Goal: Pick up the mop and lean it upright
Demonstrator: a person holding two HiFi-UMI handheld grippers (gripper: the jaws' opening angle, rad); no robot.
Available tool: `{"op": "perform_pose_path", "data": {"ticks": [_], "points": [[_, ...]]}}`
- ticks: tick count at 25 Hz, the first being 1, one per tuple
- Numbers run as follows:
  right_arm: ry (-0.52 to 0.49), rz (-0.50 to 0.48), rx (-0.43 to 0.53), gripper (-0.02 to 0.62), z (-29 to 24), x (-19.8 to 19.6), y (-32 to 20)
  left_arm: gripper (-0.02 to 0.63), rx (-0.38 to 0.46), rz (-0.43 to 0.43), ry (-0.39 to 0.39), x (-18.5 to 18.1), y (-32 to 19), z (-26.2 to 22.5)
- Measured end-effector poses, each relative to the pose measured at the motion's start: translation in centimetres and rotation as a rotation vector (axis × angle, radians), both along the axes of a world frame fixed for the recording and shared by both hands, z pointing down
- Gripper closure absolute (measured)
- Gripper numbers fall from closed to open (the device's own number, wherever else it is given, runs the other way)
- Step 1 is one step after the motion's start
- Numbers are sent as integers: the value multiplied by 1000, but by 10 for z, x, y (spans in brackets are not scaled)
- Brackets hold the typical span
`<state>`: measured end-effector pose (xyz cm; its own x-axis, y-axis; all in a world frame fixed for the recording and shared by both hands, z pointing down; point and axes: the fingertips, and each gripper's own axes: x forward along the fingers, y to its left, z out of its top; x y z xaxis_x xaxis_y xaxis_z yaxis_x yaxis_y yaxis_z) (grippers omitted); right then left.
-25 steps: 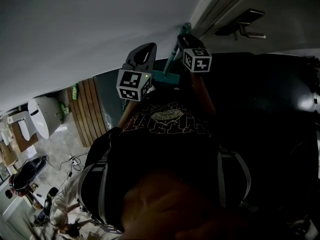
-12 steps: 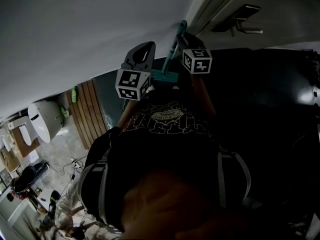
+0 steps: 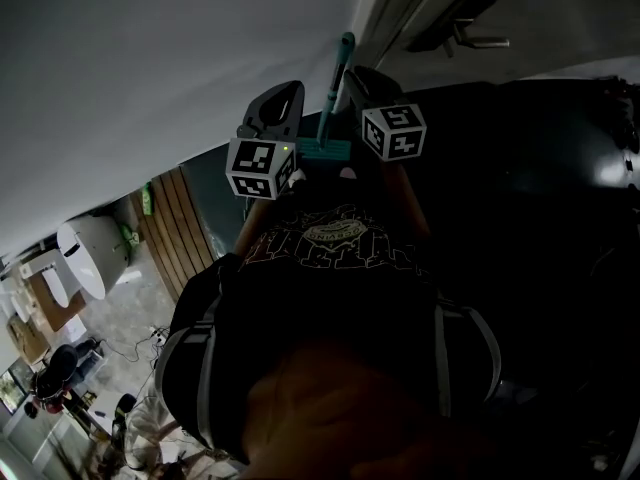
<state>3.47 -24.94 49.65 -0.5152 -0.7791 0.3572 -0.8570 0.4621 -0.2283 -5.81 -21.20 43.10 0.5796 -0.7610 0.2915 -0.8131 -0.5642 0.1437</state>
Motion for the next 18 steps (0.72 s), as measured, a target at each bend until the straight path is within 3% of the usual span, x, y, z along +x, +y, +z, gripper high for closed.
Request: {"op": "perform_pose_path", "data": {"ticks": [5, 18], "points": [[22, -18, 53, 540, -25, 4, 14, 558, 10, 19, 5, 9, 3, -6], [-39, -58, 130, 574, -72, 0, 49, 558, 29, 59, 24, 30, 14, -20]]}}
